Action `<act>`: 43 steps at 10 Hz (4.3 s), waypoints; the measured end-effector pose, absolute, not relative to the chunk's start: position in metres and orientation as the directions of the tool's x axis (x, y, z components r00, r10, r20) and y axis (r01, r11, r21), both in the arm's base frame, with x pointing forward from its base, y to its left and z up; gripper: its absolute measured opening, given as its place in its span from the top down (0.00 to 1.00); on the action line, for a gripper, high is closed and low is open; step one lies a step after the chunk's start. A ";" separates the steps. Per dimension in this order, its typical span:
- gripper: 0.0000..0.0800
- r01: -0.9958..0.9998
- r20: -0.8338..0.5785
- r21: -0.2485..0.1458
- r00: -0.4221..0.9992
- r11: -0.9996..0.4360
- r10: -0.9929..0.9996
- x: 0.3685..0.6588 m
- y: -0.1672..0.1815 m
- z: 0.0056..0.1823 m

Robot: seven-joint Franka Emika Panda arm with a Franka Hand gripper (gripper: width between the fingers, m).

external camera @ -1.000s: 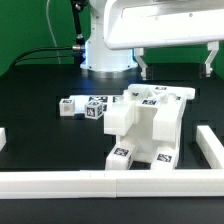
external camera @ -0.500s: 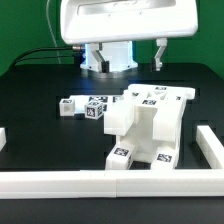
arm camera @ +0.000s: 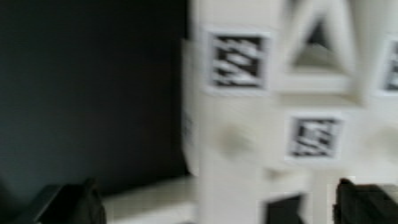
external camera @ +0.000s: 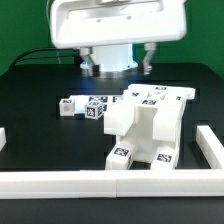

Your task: Assemble chair

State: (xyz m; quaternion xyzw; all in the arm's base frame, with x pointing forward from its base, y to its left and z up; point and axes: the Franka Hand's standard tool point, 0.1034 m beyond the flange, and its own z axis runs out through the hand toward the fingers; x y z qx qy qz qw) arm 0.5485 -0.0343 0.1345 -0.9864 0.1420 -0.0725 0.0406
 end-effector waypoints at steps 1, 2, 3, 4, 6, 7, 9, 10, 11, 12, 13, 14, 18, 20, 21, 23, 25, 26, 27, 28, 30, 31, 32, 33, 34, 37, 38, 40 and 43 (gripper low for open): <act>0.19 -0.280 0.122 -0.098 0.949 -0.955 -0.291 0.545 -0.052 0.134; 0.19 -0.306 0.046 -0.111 0.949 -0.945 -0.313 0.539 -0.060 0.135; 0.19 -0.320 -0.045 -0.127 0.947 -0.939 -0.317 0.540 -0.058 0.140; 0.19 -0.317 -0.072 -0.127 0.948 -0.940 -0.310 0.544 -0.058 0.139; 0.19 -0.322 -0.250 -0.140 0.926 -0.936 -0.281 0.534 -0.059 0.134; 0.19 -0.348 -0.334 -0.137 0.898 -0.927 -0.287 0.519 -0.073 0.121; 0.19 -0.410 -0.519 -0.131 0.804 -0.903 -0.290 0.497 -0.094 0.109; 0.19 -0.424 -0.575 -0.128 0.768 -0.896 -0.281 0.499 -0.097 0.110; 0.19 -0.421 -0.602 -0.125 0.752 -0.899 -0.268 0.500 -0.097 0.108; 0.19 -0.427 -0.686 -0.122 0.689 -0.896 -0.235 0.492 -0.095 0.107; 0.19 -0.429 -0.710 -0.116 0.666 -0.896 -0.227 0.494 -0.098 0.102; 0.19 -0.497 -0.733 -0.082 0.618 -0.864 -0.286 0.487 -0.098 0.091; 0.19 -0.592 -0.772 -0.031 0.526 -0.805 -0.357 0.472 -0.094 0.068; 0.19 -0.639 -0.789 0.007 0.469 -0.770 -0.397 0.464 -0.087 0.061; 0.19 -0.640 -0.797 0.022 0.453 -0.768 -0.400 0.453 -0.078 0.054; 0.19 -0.622 -0.796 0.030 0.459 -0.783 -0.395 0.443 -0.059 0.050; 0.19 -0.624 -0.797 0.032 0.456 -0.780 -0.397 0.443 -0.061 0.048; 0.19 -0.626 -0.797 0.033 0.454 -0.779 -0.399 0.442 -0.061 0.047; 0.19 -0.629 -0.798 0.040 0.448 -0.776 -0.404 0.436 -0.061 0.041; 0.19 -0.630 -0.804 0.041 0.440 -0.776 -0.400 0.428 -0.062 0.038; 0.19 -0.636 -0.803 0.052 0.432 -0.770 -0.411 0.417 -0.063 0.029; 0.19 -0.633 -0.805 0.056 0.428 -0.772 -0.410 0.413 -0.060 0.026; 0.19 -0.630 -0.803 0.062 0.429 -0.774 -0.414 0.409 -0.057 0.021; 0.19 -0.626 -0.805 0.066 0.427 -0.777 -0.412 0.404 -0.053 0.016; 0.19 -0.626 -0.810 0.070 0.420 -0.777 -0.411 0.400 -0.052 0.015; 0.19 -0.625 -0.811 0.072 0.417 -0.777 -0.411 0.398 -0.052 0.015; 0.19 -0.625 -0.811 0.072 0.417 -0.777 -0.411 0.398 -0.052 0.015; 0.19 -0.633 -0.813 0.078 0.407 -0.770 -0.417 0.391 -0.053 0.012; 0.19 -0.632 -0.814 0.084 0.402 -0.770 -0.419 0.386 -0.052 0.009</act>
Offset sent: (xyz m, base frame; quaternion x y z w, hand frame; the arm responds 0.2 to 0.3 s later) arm 0.0000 0.0000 0.0000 0.0000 -0.1296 0.0000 0.9916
